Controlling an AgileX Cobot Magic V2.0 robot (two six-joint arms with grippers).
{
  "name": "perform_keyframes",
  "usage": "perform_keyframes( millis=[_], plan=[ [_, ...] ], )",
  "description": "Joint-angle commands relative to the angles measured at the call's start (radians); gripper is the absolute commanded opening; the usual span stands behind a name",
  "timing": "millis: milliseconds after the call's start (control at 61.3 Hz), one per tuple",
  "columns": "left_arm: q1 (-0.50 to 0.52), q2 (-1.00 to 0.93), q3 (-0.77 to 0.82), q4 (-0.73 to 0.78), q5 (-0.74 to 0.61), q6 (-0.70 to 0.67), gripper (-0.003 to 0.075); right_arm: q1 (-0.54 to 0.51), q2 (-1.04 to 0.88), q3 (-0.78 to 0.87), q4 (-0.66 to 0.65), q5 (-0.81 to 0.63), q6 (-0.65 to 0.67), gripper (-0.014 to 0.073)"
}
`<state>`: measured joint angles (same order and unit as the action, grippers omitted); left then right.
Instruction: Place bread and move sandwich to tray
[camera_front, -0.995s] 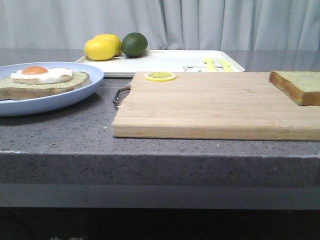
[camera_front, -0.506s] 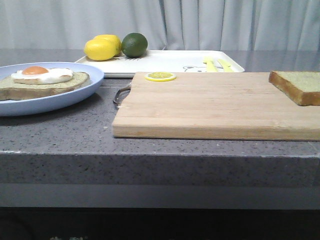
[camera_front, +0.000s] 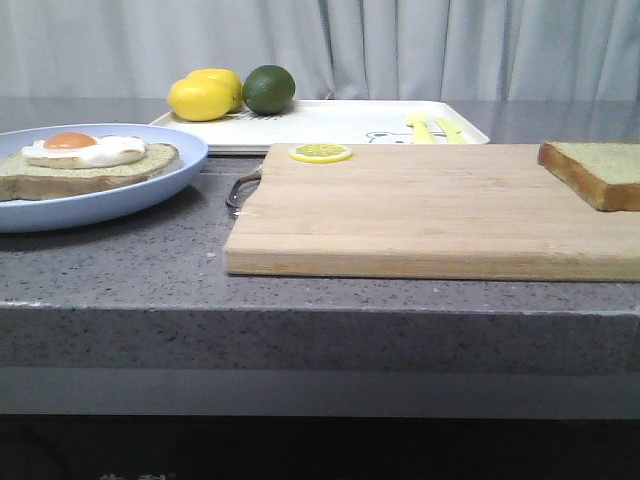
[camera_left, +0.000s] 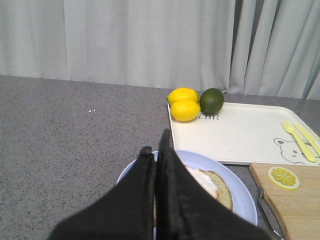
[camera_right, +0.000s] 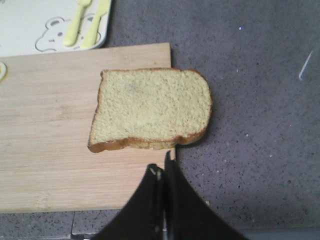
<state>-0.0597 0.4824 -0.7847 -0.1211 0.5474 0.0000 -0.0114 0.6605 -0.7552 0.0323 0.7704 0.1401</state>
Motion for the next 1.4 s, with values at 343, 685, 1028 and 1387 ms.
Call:
perform_keyframes(
  millis=[343, 685, 1028, 1387],
  plan=[
    [0.001, 0.123, -0.026, 0.047, -0.059, 0.0, 0.0129, -0.006, 0.206, -0.032, -0.017, -0.047, -0.043, 0.018],
    [0.001, 0.134, -0.026, 0.047, -0.074, 0.0, 0.0493, -0.006, 0.226, -0.032, -0.017, -0.057, -0.043, 0.0644],
    [0.001, 0.134, -0.026, 0.047, -0.081, 0.0, 0.0417, -0.006, 0.245, -0.077, 0.017, 0.029, -0.043, 0.0644],
    [0.001, 0.134, -0.026, 0.07, -0.083, 0.0, 0.0417, -0.289, 0.436, -0.3, 0.154, 0.254, -0.172, 0.0644]
  ],
)
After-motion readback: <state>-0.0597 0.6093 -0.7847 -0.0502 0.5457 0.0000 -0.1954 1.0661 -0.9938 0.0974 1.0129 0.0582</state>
